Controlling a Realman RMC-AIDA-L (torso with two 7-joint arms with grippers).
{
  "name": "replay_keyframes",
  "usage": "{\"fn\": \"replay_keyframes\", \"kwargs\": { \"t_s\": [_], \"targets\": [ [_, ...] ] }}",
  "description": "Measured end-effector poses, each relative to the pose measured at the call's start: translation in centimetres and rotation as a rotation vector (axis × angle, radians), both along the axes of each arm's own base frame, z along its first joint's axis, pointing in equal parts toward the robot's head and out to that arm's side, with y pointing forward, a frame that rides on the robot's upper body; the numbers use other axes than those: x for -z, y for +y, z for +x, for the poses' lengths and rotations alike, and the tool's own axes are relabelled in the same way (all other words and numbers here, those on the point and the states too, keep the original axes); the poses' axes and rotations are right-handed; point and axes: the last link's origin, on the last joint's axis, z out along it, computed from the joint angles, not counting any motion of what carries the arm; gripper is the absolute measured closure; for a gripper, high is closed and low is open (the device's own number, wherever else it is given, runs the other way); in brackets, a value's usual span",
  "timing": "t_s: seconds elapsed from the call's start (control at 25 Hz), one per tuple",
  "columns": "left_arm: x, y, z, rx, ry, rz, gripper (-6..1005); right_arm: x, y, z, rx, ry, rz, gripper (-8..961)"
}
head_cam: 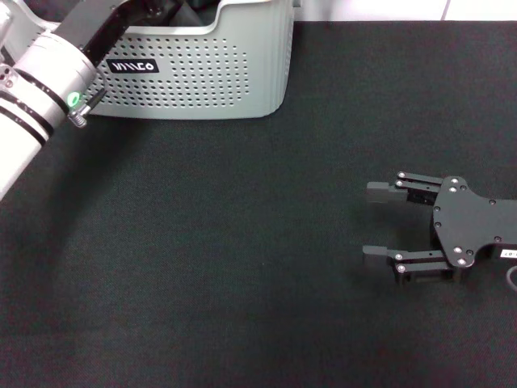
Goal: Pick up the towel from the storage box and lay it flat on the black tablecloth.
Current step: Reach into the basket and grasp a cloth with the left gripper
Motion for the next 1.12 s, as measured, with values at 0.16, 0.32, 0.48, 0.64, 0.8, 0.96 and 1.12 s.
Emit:
{"fn": "replay_keyframes", "kwargs": {
  "t_s": [0.16,0.32,0.48,0.64,0.8,0.96,1.12],
  "targets": [
    [0.43,0.25,0.34,0.001,0.009,-0.017,374,0.03,-0.02,0.0,0.0,0.0,-0.001,98],
    [0.59,0.32,0.58,0.009,0.015,-0.025,380,0.06,-0.04,0.01,-0.001,-0.001,-0.002,99],
    [0.48,0.44,0.68,0.011,0.016,-0.021,402,0.07,-0.05,0.02,-0.001,-0.001,-0.003,99],
    [0.22,0.57,0.69,0.01,0.012,-0.012,511,0.04,-0.04,0.03,-0.001,0.001,0.0,99],
    [0.14,0.67,0.55,-0.004,0.007,-0.006,620,-0.02,-0.01,0.01,-0.002,0.003,0.004,99],
    [-0.02,0.85,0.25,-0.036,-0.02,0.008,772,-0.04,-0.02,0.03,-0.002,0.003,0.005,99],
    [-0.03,0.82,0.31,-0.035,-0.03,0.01,899,-0.04,-0.08,0.1,0.0,0.003,0.004,98]
  ]
}}
